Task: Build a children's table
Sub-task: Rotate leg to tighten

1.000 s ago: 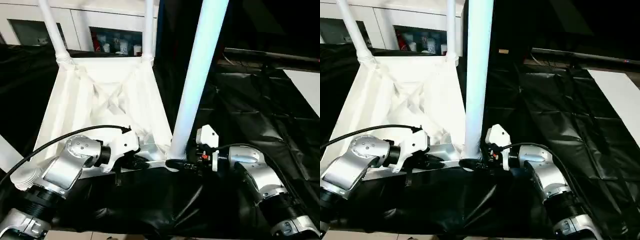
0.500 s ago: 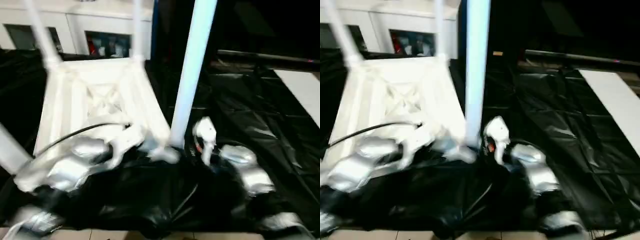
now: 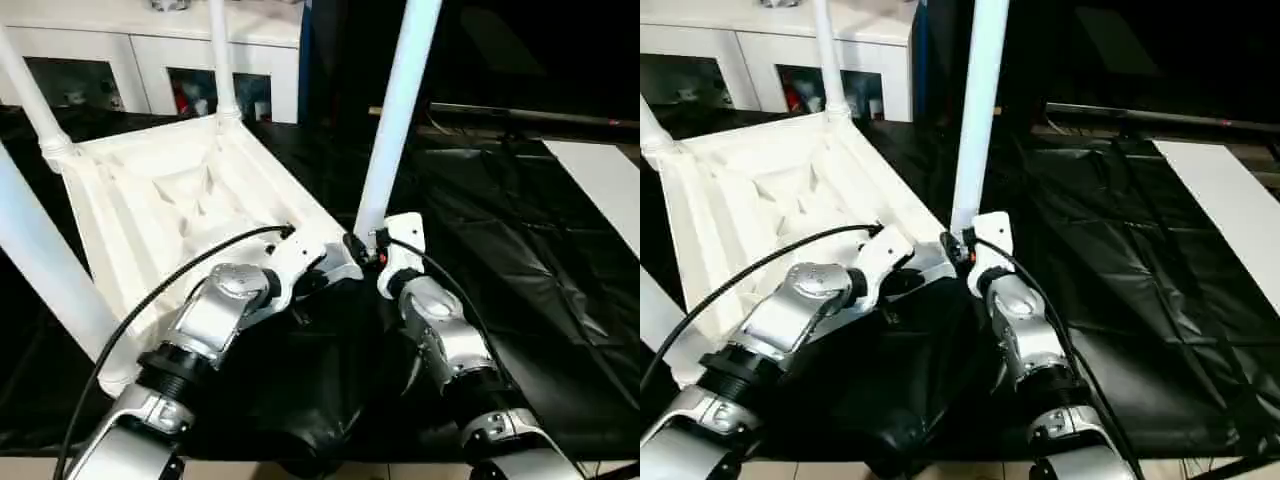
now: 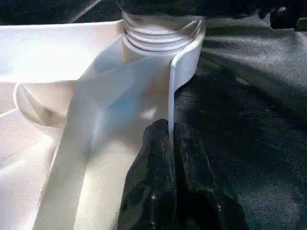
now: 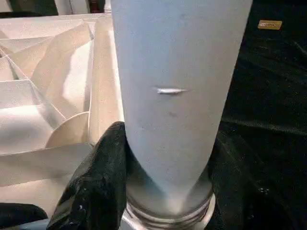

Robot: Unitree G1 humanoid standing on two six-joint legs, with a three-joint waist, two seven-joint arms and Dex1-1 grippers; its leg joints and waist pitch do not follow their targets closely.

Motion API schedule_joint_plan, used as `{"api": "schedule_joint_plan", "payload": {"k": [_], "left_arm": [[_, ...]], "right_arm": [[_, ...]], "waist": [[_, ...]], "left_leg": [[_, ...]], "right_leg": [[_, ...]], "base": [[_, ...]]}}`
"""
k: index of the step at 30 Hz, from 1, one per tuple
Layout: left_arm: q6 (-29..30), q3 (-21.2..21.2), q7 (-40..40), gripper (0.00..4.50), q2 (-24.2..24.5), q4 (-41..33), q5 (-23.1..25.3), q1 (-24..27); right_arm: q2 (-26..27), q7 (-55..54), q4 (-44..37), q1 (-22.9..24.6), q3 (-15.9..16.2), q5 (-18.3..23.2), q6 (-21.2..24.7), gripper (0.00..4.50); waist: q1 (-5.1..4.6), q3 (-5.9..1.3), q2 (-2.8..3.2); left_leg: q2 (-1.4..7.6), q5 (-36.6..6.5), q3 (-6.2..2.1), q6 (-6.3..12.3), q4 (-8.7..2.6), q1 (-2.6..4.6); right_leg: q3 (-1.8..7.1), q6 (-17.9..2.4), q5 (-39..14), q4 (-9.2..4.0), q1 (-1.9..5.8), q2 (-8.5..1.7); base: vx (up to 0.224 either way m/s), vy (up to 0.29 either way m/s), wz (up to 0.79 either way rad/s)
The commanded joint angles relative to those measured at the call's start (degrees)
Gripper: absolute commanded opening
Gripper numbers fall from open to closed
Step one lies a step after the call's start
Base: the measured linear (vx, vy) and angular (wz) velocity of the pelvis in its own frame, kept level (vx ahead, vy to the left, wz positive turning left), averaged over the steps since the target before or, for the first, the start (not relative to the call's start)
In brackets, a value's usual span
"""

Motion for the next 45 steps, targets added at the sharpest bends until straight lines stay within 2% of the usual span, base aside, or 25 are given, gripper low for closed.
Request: {"api": "schedule_joint_plan", "payload": {"k": [1,4,5,6,7,11,13,14,16,18,19,20,24,27,28,31,33,36,37,45], "left_arm": [[-1.5,-0.2,1.2,0.0,0.7,1.6,0.6,1.2],[-2.7,-1.1,-3.5,0.0,3.3,-1.8,-0.4,3.0],[-2.2,-1.0,-4.0,0.0,3.7,-2.5,-0.5,3.4],[-2.3,-1.0,-4.1,0.0,3.8,-2.6,-0.6,3.4],[-3.4,-1.5,-7.4,0.0,5.6,-4.4,-1.1,4.6],[-5.4,-2.3,-12.4,0.0,8.7,-7.4,-2.3,6.0],[-8.9,-3.3,-19.6,0.0,12.0,-10.5,-4.8,7.3],[-9.1,-3.4,-20.8,0.0,12.4,-11.0,-5.3,7.5],[-9.3,-3.9,-23.8,0.0,13.9,-12.5,-6.3,8.1],[-9.1,-4.8,-26.0,0.0,15.6,-13.8,-6.4,8.4],[-9.8,-5.3,-26.8,0.0,16.5,-14.0,-5.8,8.5],[-9.7,-5.2,-26.9,0.0,16.5,-14.0,-5.9,8.5],[-9.6,-5.0,-28.1,0.0,16.9,-14.5,-6.4,8.6],[-9.5,-5.0,-28.6,0.0,17.2,-14.8,-6.7,8.8],[-9.6,-5.1,-28.9,0.0,17.3,-14.8,-6.8,8.8],[-9.4,-4.9,-29.0,0.0,17.8,-15.1,-6.7,9.0],[-9.3,-4.8,-28.9,0.0,17.8,-14.9,-6.8,8.9],[-9.2,-4.6,-29.0,0.0,17.9,-14.9,-6.8,9.0],[-9.2,-4.6,-29.1,0.0,18.0,-15.0,-6.8,9.1],[-8.7,-4.6,-29.3,0.0,18.1,-14.8,-6.8,9.1]], "right_arm": [[1.6,7.8,-1.7,3.0,2.7,3.1,1.0,2.7],[-0.8,12.5,-5.6,4.6,3.6,4.1,0.9,2.89],[-1.4,13.3,-6.1,4.7,3.7,4.3,1.1,3.05],[-1.4,13.4,-6.1,4.8,3.7,4.3,1.1,3.05],[-4.0,17.6,-8.0,5.3,4.7,4.9,2.8,3.2],[-8.7,26.7,-11.6,6.9,7.1,5.5,4.2,3.2],[-13.7,35.0,-15.0,8.7,8.9,6.2,4.0,3.2],[-14.3,36.1,-15.4,8.9,9.1,6.4,4.0,3.2],[-15.7,38.6,-16.3,9.1,9.0,7.1,4.1,3.2],[-17.0,40.9,-17.1,9.1,8.9,7.5,3.9,3.2],[-17.8,42.0,-17.1,8.9,8.9,7.0,1.6,3.2],[-18.0,42.3,-17.0,8.8,8.9,7.0,1.4,3.2],[-20.3,47.5,-17.8,8.3,10.4,7.9,2.5,3.2],[-21.0,49.1,-17.6,8.1,11.4,7.4,2.6,3.2],[-21.1,49.6,-17.3,8.0,11.7,7.0,2.5,2.94],[-21.1,49.8,-15.6,7.4,12.6,5.1,0.8,2.82],[-20.9,49.8,-15.1,7.3,12.8,4.7,0.5,2.53],[-20.8,49.9,-14.9,7.2,12.8,4.8,0.5,2.35],[-20.9,50.0,-14.9,7.2,13.0,4.8,0.4,2.14],[-20.9,50.2,-13.4,7.0,13.3,4.1,0.2,2.01]], "waist": [[0.08,-2.03,0.02],[0.06,-2.14,-0.01],[-0.11,-2.19,-0.01],[-0.25,-2.13,0.11],[-0.34,-2.15,0.12],[-0.56,-2.25,0.19],[-0.3,-2.29,0.36],[-0.23,-2.19,0.34],[-0.17,-2.24,0.6],[-0.04,-2.28,0.44],[0.3,-2.15,0.6],[0.3,-2.15,0.6],[1.29,-2.01,0.46],[1.34,-1.99,0.25],[1.34,-1.95,0.21],[1.31,-1.95,0.23],[1.27,-1.95,0.28],[1.3,-2.02,0.24],[1.32,-2.02,0.22],[1.22,-2.01,0.23]], "left_leg": [[0.82,-15.0,-0.08,0.74,-4.52,-0.17],[0.85,-13.7,-0.16,1.37,-4.59,-0.51],[0.88,-12.1,-0.21,1.54,-4.62,-0.91],[0.86,-12.1,0.0,1.56,-4.51,-0.63],[0.81,-12.1,-0.03,1.55,-4.49,-0.63],[0.93,-10.4,0.1,2.49,-4.39,-0.64],[1.0,-9.0,0.15,3.42,-4.26,-0.51],[1.06,-8.8,0.17,3.82,-4.25,-0.67],[1.16,-9.1,0.3,3.91,-4.26,-0.27],[1.21,-8.7,0.29,3.83,-4.25,-0.24],[1.32,-8.4,0.52,4.17,-4.15,0.18],[1.32,-8.4,0.52,4.17,-4.15,0.18],[1.35,-7.1,0.63,3.89,-4.15,0.22],[1.21,-7.0,0.6,3.71,-4.09,-0.02],[1.19,-7.2,0.58,3.63,-4.09,-0.04],[1.18,-7.0,0.52,3.31,-4.08,-0.02],[1.17,-6.9,0.54,3.33,-4.07,0.08],[1.13,-6.5,0.56,3.45,-4.0,0.07],[1.12,-6.1,0.54,3.59,-3.99,0.01],[1.14,-6.7,0.54,3.62,-3.98,0.08]], "right_leg": [[1.79,-8.3,-15.2,-4.98,1.68,-2.99],[1.77,-8.5,-14.2,-4.88,1.96,-3.1],[1.7,-8.9,-12.4,-4.59,2.36,-3.1],[1.75,-9.6,-12.1,-4.73,1.94,-3.02],[1.74,-9.8,-12.2,-4.71,1.99,-3.02],[1.77,-11.0,-8.9,-4.45,2.24,-2.9],[1.69,-12.0,-5.9,-4.25,2.36,-2.81],[1.73,-12.5,-4.9,-4.04,2.48,-2.87],[1.71,-13.4,-4.6,-4.04,2.17,-2.88],[1.69,-13.9,-3.8,-3.89,2.39,-2.89],[1.7,-14.8,-2.6,-3.77,1.95,-2.82],[1.7,-14.8,-2.6,-3.77,1.95,-2.82],[1.73,-15.0,-1.2,-3.45,2.25,-2.89],[1.74,-14.6,-1.6,-3.43,2.45,-3.0],[1.77,-14.4,-2.3,-3.5,2.44,-3.04],[1.73,-14.0,-3.1,-3.47,2.4,-3.03],[1.72,-14.2,-2.8,-3.46,2.35,-2.95],[1.74,-14.4,-1.8,-3.32,2.46,-2.93],[1.73,-14.4,-1.2,-3.27,2.51,-2.93],[1.7,-14.6,-2.1,-3.33,2.5,-2.96]], "base": [[0.0,0.0,0.0],[0.0,0.0,0.0],[0.0,0.0,0.0],[0.0,0.0,0.0],[0.0,0.0,0.0],[0.0,0.0,0.0],[0.0,0.0,0.0],[0.0,0.0,0.0],[0.0,0.0,0.0],[0.0,0.0,0.0],[0.0,0.0,0.0],[0.0,0.0,0.0],[0.0,0.0,0.0],[0.0,0.0,0.0],[0.0,0.0,0.0],[0.0,0.0,0.0],[0.0,0.0,0.0],[0.0,0.0,0.0],[0.0,0.0,0.0],[0.0,0.0,0.0]]}}
